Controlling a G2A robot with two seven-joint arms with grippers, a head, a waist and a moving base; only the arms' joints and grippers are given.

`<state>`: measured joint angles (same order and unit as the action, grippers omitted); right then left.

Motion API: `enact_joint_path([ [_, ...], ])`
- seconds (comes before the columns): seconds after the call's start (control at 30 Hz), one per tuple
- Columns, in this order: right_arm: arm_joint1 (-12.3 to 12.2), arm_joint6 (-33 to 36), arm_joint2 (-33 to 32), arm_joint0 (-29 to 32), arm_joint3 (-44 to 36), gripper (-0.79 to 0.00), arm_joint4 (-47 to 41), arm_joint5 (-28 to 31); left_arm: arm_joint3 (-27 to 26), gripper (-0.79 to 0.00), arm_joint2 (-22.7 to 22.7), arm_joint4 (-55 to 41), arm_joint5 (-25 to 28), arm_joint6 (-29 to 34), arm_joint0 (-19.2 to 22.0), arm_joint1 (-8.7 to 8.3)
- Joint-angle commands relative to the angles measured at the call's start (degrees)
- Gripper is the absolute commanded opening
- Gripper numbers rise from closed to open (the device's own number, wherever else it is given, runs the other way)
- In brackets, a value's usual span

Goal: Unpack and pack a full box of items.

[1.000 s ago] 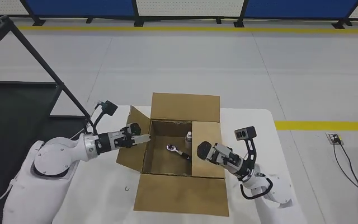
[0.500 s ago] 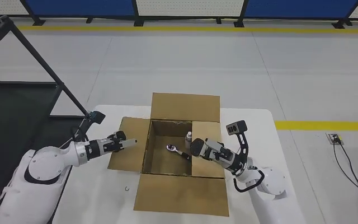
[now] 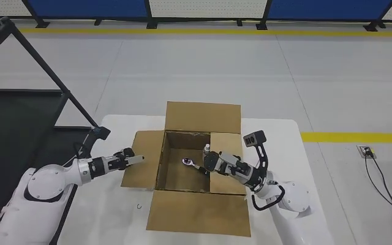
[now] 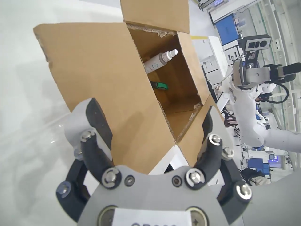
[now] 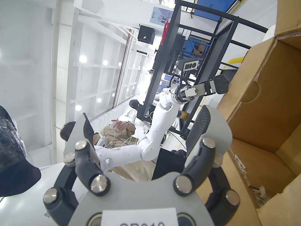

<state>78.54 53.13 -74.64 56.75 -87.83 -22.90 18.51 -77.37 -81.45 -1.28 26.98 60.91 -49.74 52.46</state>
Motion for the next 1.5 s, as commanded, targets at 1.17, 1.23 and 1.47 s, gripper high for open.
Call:
enact_joint_path([
  [1.17,-3.81,-3.57,-10.74,16.98,-12.31,0.0,1.68,-2.42,-11.88,0.0,24.86,-5.72,-15.37,-10.57,14.99,5.85],
  [1.23,-3.85,-4.52,-10.95,17.38,-12.81,0.0,1.45,-3.94,-10.6,0.0,26.59,-9.43,-16.33,-11.46,15.34,6.65],
  [1.47,-3.85,-4.52,-10.95,17.38,-12.81,0.0,1.45,-3.94,-10.32,0.0,26.83,-10.01,-16.59,-11.4,15.48,6.77],
])
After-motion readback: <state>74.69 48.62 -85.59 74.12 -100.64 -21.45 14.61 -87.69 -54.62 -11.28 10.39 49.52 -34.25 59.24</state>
